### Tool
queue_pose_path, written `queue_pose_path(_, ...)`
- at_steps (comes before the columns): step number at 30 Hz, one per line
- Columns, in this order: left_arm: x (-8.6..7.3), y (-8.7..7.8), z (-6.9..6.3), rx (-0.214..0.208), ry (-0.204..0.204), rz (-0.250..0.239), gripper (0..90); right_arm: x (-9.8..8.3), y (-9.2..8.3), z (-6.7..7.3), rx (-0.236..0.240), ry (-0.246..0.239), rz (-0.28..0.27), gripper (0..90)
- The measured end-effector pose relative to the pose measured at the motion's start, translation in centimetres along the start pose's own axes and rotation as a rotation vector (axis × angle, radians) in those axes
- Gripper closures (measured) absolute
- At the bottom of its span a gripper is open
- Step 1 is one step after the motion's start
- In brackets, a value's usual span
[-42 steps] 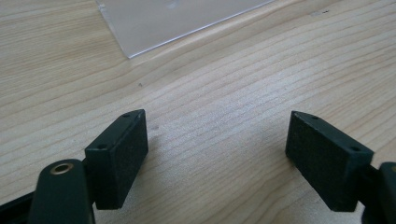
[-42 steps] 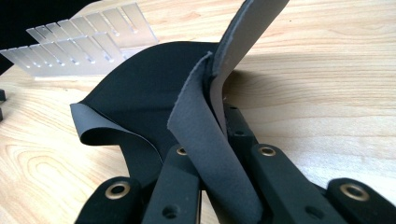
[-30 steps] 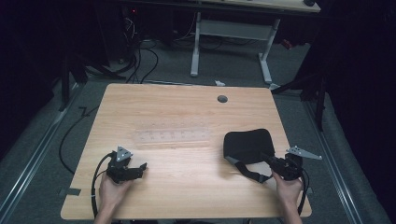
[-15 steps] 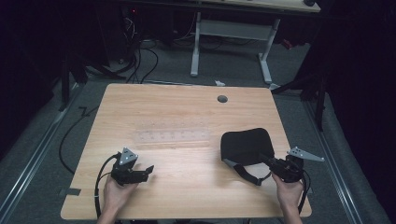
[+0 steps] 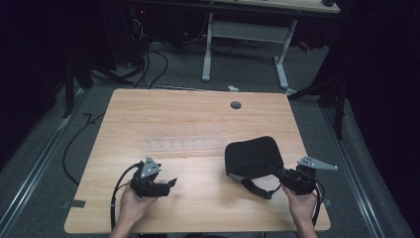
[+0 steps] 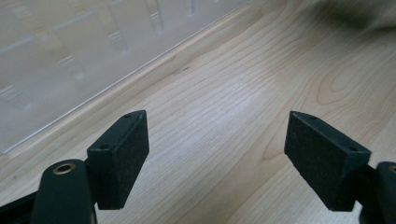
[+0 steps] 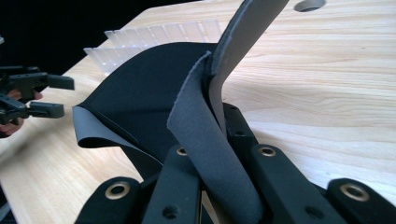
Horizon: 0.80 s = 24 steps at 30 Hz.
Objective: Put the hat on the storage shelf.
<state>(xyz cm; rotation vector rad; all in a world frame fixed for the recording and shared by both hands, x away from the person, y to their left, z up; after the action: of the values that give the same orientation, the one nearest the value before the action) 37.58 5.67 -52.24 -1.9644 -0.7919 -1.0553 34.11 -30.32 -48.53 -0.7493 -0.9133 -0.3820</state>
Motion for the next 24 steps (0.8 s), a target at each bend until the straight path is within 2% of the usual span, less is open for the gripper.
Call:
queue_pose_path(7,0.5,0.0,-2.2,-0.055,0.024,-0.002,22.1,0.4,0.8,1.1,0.028,-0.012,0.022,86.3)
queue_pose_path(12,0.3,0.1,-4.3,-0.108,0.041,-0.006,21.7,0.7,1.7,2.2,0.072,-0.018,0.03,86.3)
queue_pose_path(24,0.0,0.4,-6.5,-0.158,0.073,0.007,21.3,0.7,3.6,4.0,0.115,-0.039,0.088,86.2)
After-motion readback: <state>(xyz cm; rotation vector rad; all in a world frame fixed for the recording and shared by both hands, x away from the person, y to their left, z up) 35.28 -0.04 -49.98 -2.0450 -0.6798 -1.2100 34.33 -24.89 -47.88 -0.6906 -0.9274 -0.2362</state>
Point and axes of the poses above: each handheld gripper's, and its own axes: y roughly forward along the jaws, x roughly out of its top, z roughly to its left, the point moved 5 cm from there along y, roughly forward along the jaws, and after that the axes turned 7 degrees about x, right-handed, at the moved point
